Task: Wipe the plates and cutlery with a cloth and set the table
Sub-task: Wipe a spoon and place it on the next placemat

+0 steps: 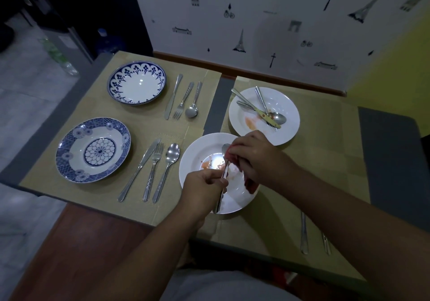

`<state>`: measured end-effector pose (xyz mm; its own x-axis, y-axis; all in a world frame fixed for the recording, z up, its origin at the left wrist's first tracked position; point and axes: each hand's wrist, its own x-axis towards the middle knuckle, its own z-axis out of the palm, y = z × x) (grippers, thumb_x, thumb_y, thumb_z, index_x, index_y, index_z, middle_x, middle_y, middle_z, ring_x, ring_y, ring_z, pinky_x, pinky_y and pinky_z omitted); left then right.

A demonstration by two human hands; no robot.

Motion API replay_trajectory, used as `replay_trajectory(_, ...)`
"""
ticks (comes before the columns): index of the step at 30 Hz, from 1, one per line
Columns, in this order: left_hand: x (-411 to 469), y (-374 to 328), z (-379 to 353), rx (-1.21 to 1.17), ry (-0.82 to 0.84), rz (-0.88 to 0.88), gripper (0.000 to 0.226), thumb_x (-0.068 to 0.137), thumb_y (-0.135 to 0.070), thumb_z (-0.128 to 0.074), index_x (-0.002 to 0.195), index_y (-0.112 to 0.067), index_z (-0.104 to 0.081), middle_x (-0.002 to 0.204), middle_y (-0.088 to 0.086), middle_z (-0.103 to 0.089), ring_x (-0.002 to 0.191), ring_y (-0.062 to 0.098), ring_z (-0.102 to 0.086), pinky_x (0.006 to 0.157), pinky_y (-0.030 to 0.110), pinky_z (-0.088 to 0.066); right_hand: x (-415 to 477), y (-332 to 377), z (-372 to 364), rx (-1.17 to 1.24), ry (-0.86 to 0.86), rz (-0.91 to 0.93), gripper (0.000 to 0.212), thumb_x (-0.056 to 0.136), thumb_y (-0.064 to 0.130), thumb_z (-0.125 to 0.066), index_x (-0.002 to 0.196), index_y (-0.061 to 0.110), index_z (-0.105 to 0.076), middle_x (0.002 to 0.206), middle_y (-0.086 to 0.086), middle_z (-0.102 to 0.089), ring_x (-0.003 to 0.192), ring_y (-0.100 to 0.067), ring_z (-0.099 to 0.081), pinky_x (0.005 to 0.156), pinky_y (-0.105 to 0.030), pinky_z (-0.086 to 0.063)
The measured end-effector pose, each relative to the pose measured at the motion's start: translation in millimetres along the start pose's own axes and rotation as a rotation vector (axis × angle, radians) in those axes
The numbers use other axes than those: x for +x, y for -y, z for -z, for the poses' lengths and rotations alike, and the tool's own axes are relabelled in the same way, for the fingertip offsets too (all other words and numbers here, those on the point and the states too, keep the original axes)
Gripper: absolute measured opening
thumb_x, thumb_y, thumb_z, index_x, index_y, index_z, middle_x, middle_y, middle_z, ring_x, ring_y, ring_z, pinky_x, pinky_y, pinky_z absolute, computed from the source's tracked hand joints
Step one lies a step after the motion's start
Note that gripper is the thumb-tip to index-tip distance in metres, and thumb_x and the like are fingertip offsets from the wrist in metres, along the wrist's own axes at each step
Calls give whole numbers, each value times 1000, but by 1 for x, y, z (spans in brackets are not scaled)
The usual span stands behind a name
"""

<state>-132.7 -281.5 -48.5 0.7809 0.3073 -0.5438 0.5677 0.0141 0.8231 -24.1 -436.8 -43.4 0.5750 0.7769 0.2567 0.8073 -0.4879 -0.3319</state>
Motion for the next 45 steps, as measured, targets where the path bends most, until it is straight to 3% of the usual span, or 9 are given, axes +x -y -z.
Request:
replay_trajectory(6,-1,6,-6,28,0,-31,16,95,-14,-64,100,-16,-79,76,2,-74,71,16,-64,79,37,-58,-12,12,-7,-28,109,197,23,79,9,-68,100,14,-75,107,-3,-70,96,-27,-53,83,-35,-49)
replay_trajectory(15,-3,11,0,5,-20,-57,19,92,-9,-66,107,-13,-78,78,3,-74,73,18,-65,73,32,-56,13,-2,3,19,71,14,20,85,7,-68,102,12,-76,107,-6,-72,100,-29,-59,85,-42,-54)
replay_trajectory(21,-3,20,-1,36,-12,-45,17,92,-15,-68,104,-20,-79,81,-3,-75,72,13,-68,78,36,-59,-4,6,2,36,199,188,18,86,14,-68,102,17,-76,109,1,-70,99,-23,-54,87,-30,-45)
replay_trajectory(25,-8,25,0,39,20,-59,16,92,-21,-68,103,-25,-78,79,-4,-75,69,13,-67,61,28,-53,4,-13,12,35,115,-1,20,82,8,-70,100,14,-77,106,-3,-72,99,-28,-56,90,-40,-48)
replay_trajectory(28,-13,21,-5,-74,51,-15,18,93,-14,-66,108,-17,-77,95,6,-75,76,19,-73,57,20,-54,4,-25,18,28,76,-149,25,80,8,-68,103,15,-76,108,-3,-71,104,-29,-53,89,-47,-49)
replay_trajectory(34,-13,9,-22,-59,66,-33,22,96,-10,-61,114,-12,-75,88,4,-74,72,11,-64,55,13,-49,-23,-30,20,70,47,-232,23,77,10,-70,97,21,-74,99,9,-70,96,-19,-50,86,-33,-42)
replay_trajectory(38,-12,4,-39,-64,105,13,21,99,-21,-58,113,-23,-74,97,-5,-76,89,15,-66,66,19,-50,-44,-34,23,70,42,-250,17,76,14,-66,89,24,-69,85,19,-61,87,-18,-51,84,-37,-42)
replay_trajectory(42,-20,-3,-69,-33,212,35,23,102,-21,-53,105,-29,-74,95,-8,-75,84,7,-67,61,23,-59,-78,-44,36,59,-5,-330,17,74,22,-66,90,23,-68,88,14,-63,88,-21,-54,84,-37,-42)
replay_trajectory(45,-26,-3,-103,-12,236,61,22,100,-17,-56,99,-25,-77,99,5,-75,86,22,-70,74,38,-63,-115,-51,48,49,-70,-438,21,71,17,-70,92,23,-67,90,15,-61,92,-19,-49,82,-33,-41)
